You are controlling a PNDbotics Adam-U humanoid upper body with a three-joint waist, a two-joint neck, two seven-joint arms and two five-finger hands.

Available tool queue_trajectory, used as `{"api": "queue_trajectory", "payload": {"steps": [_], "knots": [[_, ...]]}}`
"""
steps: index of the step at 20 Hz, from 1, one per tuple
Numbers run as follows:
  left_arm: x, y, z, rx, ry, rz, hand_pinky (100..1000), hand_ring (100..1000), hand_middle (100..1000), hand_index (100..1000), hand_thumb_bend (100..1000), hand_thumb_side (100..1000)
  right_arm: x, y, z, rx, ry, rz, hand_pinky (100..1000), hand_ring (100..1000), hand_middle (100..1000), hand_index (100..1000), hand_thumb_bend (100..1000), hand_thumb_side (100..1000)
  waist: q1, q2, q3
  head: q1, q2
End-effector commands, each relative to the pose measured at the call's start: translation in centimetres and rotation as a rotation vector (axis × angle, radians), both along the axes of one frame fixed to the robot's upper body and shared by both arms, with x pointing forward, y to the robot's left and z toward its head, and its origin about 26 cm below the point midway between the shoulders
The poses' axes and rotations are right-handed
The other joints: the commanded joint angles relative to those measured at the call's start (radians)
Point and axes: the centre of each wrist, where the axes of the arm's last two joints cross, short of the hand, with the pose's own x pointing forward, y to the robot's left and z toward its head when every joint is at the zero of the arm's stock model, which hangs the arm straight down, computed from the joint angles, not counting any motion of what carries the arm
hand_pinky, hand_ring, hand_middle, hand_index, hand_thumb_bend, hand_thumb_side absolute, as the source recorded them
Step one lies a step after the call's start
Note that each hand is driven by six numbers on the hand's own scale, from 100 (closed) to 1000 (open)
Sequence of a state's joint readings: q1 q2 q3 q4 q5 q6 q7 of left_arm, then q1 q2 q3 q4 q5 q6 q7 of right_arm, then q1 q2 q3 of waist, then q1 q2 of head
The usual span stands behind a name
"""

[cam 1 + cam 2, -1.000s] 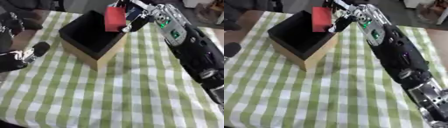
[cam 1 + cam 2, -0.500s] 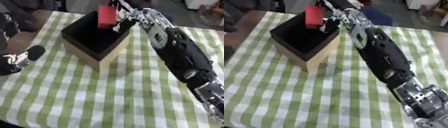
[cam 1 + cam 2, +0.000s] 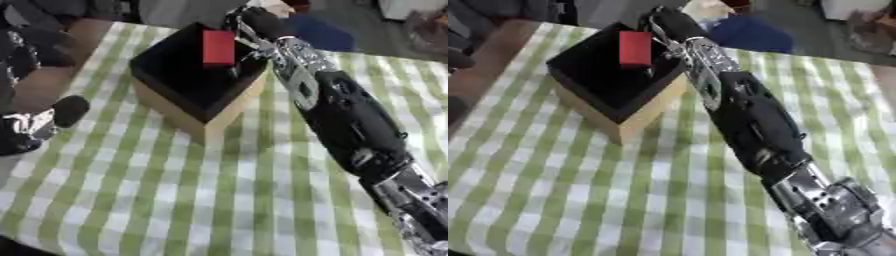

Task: Pick up objects on the table and place them in the box.

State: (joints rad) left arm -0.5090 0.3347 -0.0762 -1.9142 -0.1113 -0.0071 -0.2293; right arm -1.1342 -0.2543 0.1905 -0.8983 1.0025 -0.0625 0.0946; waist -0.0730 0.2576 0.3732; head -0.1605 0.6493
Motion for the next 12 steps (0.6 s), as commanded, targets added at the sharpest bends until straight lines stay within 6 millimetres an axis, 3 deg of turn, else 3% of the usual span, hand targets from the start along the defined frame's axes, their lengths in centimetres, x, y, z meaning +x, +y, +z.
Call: {"api": "queue_trajectory", "payload": {"steps": [1, 9, 10, 12], "knots": [[-0.3, -0.1, 0.8, 0.004, -0.029, -0.013, 759, 675, 704, 770, 667, 485, 0.2, 0.0, -0.2, -0.01, 0.011, -0.003, 684, 618, 535, 653, 416, 100, 0.009, -0.011, 0.003, 0.002, 0.0], [-0.2, -0.2, 0.7, 0.007, -0.025, -0.015, 759, 675, 704, 770, 667, 485, 0.2, 0.1, -0.6, -0.017, 0.033, 0.005, 684, 618, 535, 653, 416, 100, 0.009, -0.011, 0.003, 0.002, 0.003], [-0.2, -0.2, 0.7, 0.007, -0.025, -0.015, 759, 674, 704, 770, 667, 486, 0.2, 0.2, -0.7, -0.02, 0.035, 0.009, 763, 768, 805, 844, 480, 252, 0.007, -0.01, 0.003, 0.002, 0.002], [-0.1, -0.2, 0.7, 0.008, -0.02, -0.012, 759, 674, 704, 770, 667, 486, 0.0, 1.1, -1.0, -0.053, 0.055, 0.054, 779, 792, 842, 872, 481, 269, 0.003, -0.009, -0.003, 0.007, 0.001]]}}
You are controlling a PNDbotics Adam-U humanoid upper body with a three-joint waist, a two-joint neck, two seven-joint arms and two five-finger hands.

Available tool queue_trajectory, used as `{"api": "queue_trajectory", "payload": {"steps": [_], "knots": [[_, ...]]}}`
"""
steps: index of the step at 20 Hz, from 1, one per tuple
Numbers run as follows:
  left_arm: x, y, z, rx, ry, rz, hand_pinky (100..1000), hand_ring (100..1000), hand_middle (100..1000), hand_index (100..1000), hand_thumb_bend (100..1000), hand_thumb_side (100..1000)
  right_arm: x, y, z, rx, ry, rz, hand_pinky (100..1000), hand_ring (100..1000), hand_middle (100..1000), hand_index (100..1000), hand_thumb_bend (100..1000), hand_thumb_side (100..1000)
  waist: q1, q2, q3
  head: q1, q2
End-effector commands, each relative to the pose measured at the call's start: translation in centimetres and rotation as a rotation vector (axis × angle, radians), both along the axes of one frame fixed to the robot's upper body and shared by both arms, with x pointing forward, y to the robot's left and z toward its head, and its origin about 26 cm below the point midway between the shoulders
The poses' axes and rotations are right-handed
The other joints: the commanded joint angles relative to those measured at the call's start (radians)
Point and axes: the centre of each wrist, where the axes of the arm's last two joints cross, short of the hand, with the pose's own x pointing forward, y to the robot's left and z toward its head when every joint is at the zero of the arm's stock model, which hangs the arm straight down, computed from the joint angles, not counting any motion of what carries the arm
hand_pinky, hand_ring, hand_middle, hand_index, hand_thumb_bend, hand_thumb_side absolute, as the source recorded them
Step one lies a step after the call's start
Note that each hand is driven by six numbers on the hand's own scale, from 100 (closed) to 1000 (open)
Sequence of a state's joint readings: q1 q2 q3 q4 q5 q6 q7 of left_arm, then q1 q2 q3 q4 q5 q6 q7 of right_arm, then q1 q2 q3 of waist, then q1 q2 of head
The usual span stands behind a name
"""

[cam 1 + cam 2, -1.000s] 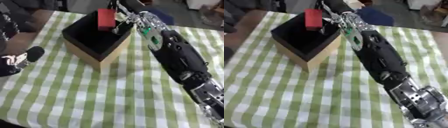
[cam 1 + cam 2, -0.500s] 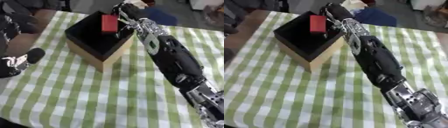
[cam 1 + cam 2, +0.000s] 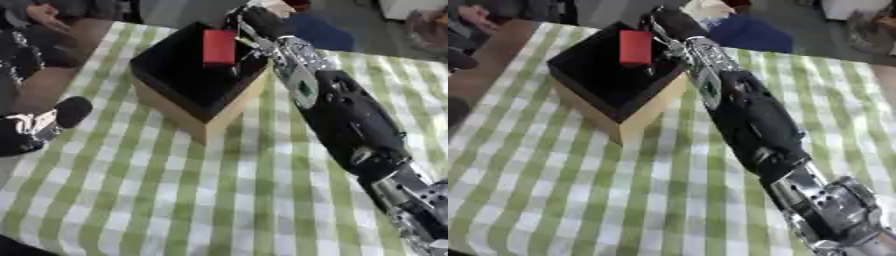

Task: Pick up objects on the table and place them in the box.

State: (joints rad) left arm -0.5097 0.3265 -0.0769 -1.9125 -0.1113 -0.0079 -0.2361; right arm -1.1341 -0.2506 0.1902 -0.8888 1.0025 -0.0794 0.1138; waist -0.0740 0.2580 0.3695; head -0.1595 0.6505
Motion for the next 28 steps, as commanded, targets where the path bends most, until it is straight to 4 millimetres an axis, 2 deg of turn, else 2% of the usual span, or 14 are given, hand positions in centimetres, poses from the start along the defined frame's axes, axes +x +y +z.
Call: {"api": "queue_trajectory", "payload": {"steps": [1, 9, 21, 27, 28], "knots": [[-0.1, 0.0, 0.7, 0.009, -0.023, -0.002, 759, 674, 704, 770, 667, 486, -0.1, 1.2, -0.7, -0.053, 0.041, 0.059, 790, 806, 865, 887, 476, 284, 0.003, -0.01, -0.002, 0.008, 0.0], [-0.1, 0.1, 0.7, 0.009, -0.022, 0.0, 760, 674, 704, 770, 668, 486, -0.4, 1.3, 0.1, -0.124, 0.098, 0.131, 845, 877, 948, 947, 459, 351, 0.001, -0.012, -0.009, 0.009, 0.0], [-0.1, 0.2, 0.6, 0.01, -0.019, 0.004, 760, 672, 703, 769, 669, 486, -0.8, 1.6, 1.2, -0.116, 0.074, 0.146, 861, 892, 961, 961, 457, 378, 0.001, -0.013, -0.014, 0.01, 0.001], [-0.1, 0.1, 0.6, 0.009, -0.02, 0.0, 759, 668, 701, 768, 669, 485, -1.4, 2.4, 2.4, -0.113, 0.039, 0.18, 867, 897, 962, 961, 462, 402, 0.003, -0.018, -0.018, 0.008, 0.002], [-0.1, 0.1, 0.6, 0.008, -0.02, -0.003, 758, 662, 700, 768, 669, 485, -1.5, 2.6, 2.6, -0.116, 0.035, 0.193, 872, 903, 965, 960, 476, 444, 0.003, -0.019, -0.018, 0.006, 0.0]]}}
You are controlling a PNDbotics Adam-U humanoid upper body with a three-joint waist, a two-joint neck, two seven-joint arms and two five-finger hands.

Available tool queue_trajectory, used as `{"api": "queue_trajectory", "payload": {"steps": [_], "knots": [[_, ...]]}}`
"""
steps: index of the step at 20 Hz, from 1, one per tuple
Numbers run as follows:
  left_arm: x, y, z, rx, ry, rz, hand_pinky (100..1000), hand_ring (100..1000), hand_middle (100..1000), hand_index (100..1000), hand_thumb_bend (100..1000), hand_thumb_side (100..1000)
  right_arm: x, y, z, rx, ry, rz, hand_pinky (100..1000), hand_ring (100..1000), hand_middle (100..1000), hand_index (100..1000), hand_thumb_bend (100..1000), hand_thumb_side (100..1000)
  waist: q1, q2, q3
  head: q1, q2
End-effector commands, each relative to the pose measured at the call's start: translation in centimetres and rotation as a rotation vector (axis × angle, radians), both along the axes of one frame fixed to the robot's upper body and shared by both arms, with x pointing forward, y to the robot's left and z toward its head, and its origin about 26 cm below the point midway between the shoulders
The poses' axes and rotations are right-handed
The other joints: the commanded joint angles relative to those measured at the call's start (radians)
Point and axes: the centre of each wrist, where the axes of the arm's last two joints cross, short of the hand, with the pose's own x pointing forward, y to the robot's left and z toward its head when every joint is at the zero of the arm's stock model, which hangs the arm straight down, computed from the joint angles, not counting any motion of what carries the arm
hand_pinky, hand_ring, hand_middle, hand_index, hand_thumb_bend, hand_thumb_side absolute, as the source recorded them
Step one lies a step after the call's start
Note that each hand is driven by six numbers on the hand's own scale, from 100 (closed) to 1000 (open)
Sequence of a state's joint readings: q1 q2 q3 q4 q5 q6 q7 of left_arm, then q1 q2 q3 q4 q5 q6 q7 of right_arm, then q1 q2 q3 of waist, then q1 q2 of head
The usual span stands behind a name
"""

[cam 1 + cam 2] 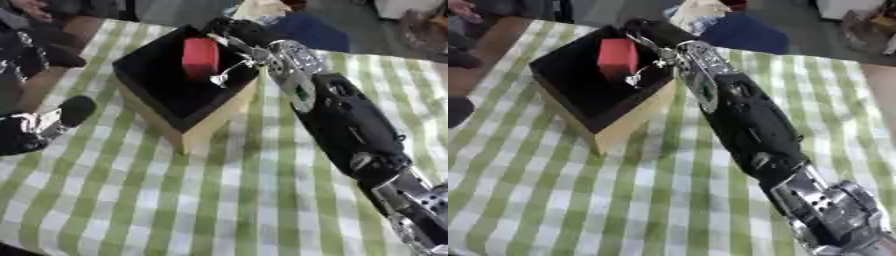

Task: Pick up objects on the table and place them in the box.

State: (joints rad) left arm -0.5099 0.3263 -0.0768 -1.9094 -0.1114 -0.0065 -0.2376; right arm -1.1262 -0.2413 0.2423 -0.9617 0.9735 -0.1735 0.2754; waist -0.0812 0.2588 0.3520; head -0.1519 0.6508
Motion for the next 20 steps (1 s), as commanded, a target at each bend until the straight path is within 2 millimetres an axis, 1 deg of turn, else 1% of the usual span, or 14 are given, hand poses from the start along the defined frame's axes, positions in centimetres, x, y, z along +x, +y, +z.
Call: {"api": "queue_trajectory", "payload": {"steps": [1, 3, 5, 6, 10, 11, 12, 14, 20], "knots": [[-0.2, 0.1, 0.7, 0.005, -0.024, -0.007, 758, 659, 700, 768, 669, 485, -0.6, 0.8, 2.0, 0.004, -0.048, 0.047, 876, 907, 966, 960, 493, 459, 0.01, -0.02, 0.0, -0.004, -0.003], [-0.2, 0.1, 0.8, 0.004, -0.024, -0.013, 757, 657, 701, 768, 671, 484, -0.9, 1.1, 2.4, -0.019, -0.07, 0.072, 887, 922, 974, 961, 544, 475, 0.011, -0.021, 0.0, -0.008, -0.007], [-0.2, 0.1, 0.8, 0.004, -0.025, -0.017, 757, 657, 701, 768, 671, 484, -1.1, 1.3, 2.7, -0.051, -0.094, 0.09, 890, 927, 978, 963, 555, 474, 0.011, -0.022, 0.0, -0.011, -0.011], [-0.2, 0.1, 0.8, 0.002, -0.026, -0.018, 757, 657, 701, 768, 672, 483, -1.2, 1.4, 2.9, -0.066, -0.107, 0.099, 898, 937, 985, 968, 577, 466, 0.011, -0.022, -0.001, -0.014, -0.015], [-0.3, 0.2, 0.8, -0.005, -0.027, -0.02, 758, 657, 702, 768, 675, 482, -1.3, 1.4, 3.2, -0.096, -0.137, 0.114, 900, 940, 989, 971, 580, 459, 0.012, -0.023, -0.005, -0.017, -0.021], [-0.3, 0.2, 0.8, -0.006, -0.027, -0.02, 758, 659, 702, 768, 673, 483, -1.3, 1.3, 3.2, -0.095, -0.142, 0.114, 899, 939, 989, 970, 558, 461, 0.013, -0.023, -0.006, -0.016, -0.02], [-0.3, 0.2, 0.8, -0.007, -0.026, -0.02, 758, 660, 703, 768, 674, 482, -1.2, 1.3, 3.3, -0.092, -0.146, 0.111, 898, 938, 989, 970, 578, 455, 0.013, -0.023, -0.008, -0.013, -0.02], [-0.2, 0.3, 0.8, -0.011, -0.026, -0.016, 758, 660, 703, 768, 674, 481, -1.2, 1.0, 3.5, -0.083, -0.156, 0.105, 896, 936, 988, 969, 576, 452, 0.014, -0.023, -0.011, -0.01, -0.021], [-0.2, 0.6, 0.6, -0.013, -0.022, -0.005, 758, 660, 703, 768, 677, 482, -1.6, 0.3, 4.9, -0.042, -0.199, 0.099, 890, 930, 983, 966, 569, 433, 0.01, -0.025, -0.023, 0.001, -0.017]]}}
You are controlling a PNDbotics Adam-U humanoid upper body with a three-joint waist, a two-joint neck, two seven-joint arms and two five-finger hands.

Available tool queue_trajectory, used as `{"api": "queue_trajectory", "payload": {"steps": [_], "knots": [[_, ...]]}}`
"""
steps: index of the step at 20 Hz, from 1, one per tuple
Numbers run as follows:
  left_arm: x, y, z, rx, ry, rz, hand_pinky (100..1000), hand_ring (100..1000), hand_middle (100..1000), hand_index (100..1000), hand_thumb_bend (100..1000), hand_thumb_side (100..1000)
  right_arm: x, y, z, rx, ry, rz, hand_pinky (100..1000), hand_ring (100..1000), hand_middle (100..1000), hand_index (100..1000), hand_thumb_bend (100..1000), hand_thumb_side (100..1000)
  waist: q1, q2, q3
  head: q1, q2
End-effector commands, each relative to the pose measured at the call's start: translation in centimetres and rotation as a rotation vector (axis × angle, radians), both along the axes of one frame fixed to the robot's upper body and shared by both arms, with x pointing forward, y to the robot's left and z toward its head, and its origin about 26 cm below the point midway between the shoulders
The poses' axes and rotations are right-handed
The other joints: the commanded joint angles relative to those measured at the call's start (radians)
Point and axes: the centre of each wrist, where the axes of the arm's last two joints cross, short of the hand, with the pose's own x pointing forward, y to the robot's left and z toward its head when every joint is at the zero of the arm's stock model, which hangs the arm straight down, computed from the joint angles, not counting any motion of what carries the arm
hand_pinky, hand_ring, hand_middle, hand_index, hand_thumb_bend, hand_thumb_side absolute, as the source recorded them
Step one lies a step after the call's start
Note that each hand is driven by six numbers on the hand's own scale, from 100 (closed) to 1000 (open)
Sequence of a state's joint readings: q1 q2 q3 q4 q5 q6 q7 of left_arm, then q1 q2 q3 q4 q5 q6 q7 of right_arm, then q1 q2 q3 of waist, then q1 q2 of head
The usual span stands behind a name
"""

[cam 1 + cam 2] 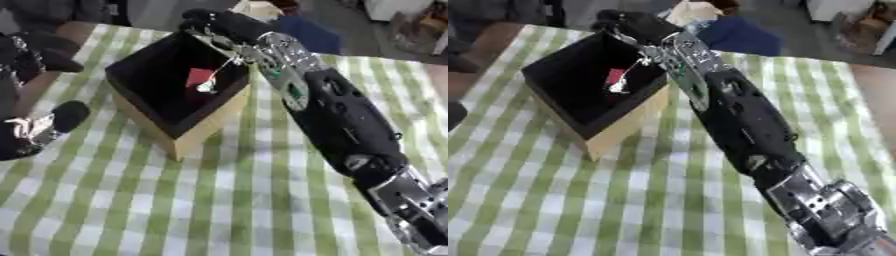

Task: Pick up objects on the table and place them in the box.

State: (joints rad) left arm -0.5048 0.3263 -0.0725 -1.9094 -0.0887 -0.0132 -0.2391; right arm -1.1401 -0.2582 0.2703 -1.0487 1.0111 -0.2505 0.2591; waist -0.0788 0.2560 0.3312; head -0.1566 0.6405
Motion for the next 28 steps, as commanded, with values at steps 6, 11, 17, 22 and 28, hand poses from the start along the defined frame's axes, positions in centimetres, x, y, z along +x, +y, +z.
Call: {"api": "queue_trajectory", "payload": {"steps": [6, 11, 17, 22, 28], "knots": [[-0.2, 0.5, 0.6, 0.005, -0.023, 0.016, 758, 660, 703, 768, 679, 482, -0.7, -1.1, 3.1, 0.06, -0.055, -0.001, 886, 926, 978, 965, 554, 432, 0.005, -0.024, -0.01, 0.01, -0.007], [0.1, 1.5, -0.5, 0.009, 0.02, 0.069, 759, 660, 704, 766, 680, 484, -1.4, -3.4, 4.3, 0.107, -0.111, -0.001, 834, 884, 944, 954, 483, 377, 0.004, -0.03, -0.066, 0.033, -0.003], [0.6, 3.0, -1.7, 0.002, 0.056, 0.173, 759, 662, 706, 765, 691, 491, -3.7, -5.8, 5.4, 0.176, -0.207, 0.052, 800, 855, 916, 943, 444, 330, 0.016, -0.03, -0.186, 0.077, -0.008], [0.8, 3.7, -2.2, -0.012, 0.067, 0.22, 759, 661, 706, 765, 700, 506, -5.9, -8.0, 5.0, 0.243, -0.24, 0.063, 782, 846, 913, 949, 427, 290, 0.021, -0.03, -0.236, 0.088, -0.015], [0.9, 4.0, -2.5, -0.022, 0.073, 0.239, 759, 661, 706, 764, 717, 536, -8.6, -10.0, 3.5, 0.306, -0.193, 0.048, 754, 838, 918, 958, 381, 293, 0.027, -0.028, -0.268, 0.1, -0.019]]}}
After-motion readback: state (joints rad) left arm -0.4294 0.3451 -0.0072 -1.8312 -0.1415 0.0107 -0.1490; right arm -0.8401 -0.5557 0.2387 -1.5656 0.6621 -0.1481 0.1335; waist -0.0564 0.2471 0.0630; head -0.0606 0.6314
